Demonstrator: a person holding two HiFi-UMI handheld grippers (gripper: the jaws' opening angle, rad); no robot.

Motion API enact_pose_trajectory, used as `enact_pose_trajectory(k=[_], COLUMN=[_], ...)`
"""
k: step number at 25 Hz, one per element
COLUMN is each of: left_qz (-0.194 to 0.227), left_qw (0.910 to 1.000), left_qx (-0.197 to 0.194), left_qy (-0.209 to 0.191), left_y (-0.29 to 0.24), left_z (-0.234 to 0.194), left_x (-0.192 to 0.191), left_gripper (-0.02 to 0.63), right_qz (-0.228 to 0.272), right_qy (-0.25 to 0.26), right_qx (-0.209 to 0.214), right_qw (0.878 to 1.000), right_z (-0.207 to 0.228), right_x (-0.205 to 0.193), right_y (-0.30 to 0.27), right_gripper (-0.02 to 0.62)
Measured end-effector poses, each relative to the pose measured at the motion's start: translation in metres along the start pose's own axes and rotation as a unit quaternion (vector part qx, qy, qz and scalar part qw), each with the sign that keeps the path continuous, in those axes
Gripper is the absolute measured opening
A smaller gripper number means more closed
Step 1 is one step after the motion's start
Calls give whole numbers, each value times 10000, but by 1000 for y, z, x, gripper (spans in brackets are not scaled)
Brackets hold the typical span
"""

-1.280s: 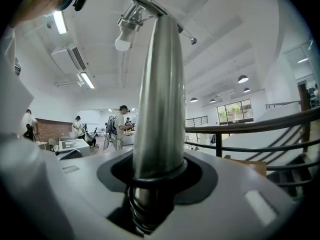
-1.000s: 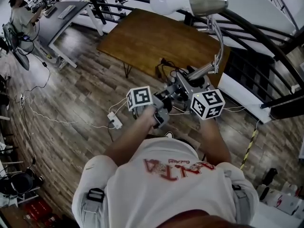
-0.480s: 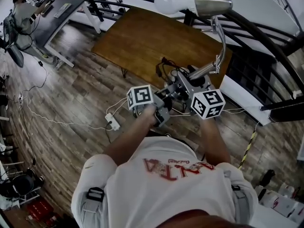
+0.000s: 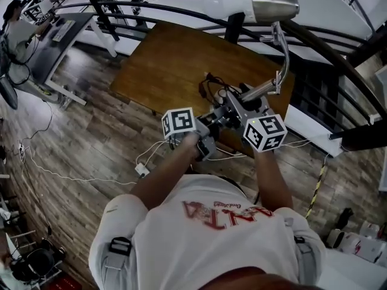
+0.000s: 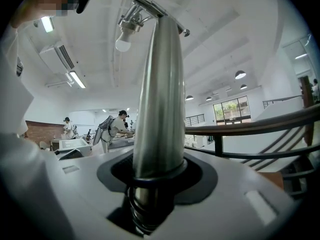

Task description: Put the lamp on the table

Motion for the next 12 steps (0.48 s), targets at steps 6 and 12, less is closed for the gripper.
enact_pose_trajectory(k=[6,12], left_qz=[-406,-780], left_qw=[9991,9966], left_qx=[-84,-245], left_qy=[-48,-86], left_y=[3,6], left_z=[-21,-37], left_x=[54,78], left_gripper=[149,149], right_qz=[149,323], right_qy=[-152,-167], right_qx=[-354,-742], right_qw=[9991,9966], right_z=[2,0], right_x=[6,3], right_y=[-51,-73], right_gripper=[195,195])
Point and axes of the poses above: the fingertips, and each gripper's own axes: y backward along the fingers, z to its right, x out of its top, the point moved 4 cm from there along y, backward along the fingers, and after that the axes turned 13 degrees about -y, right-handed, at the moved point
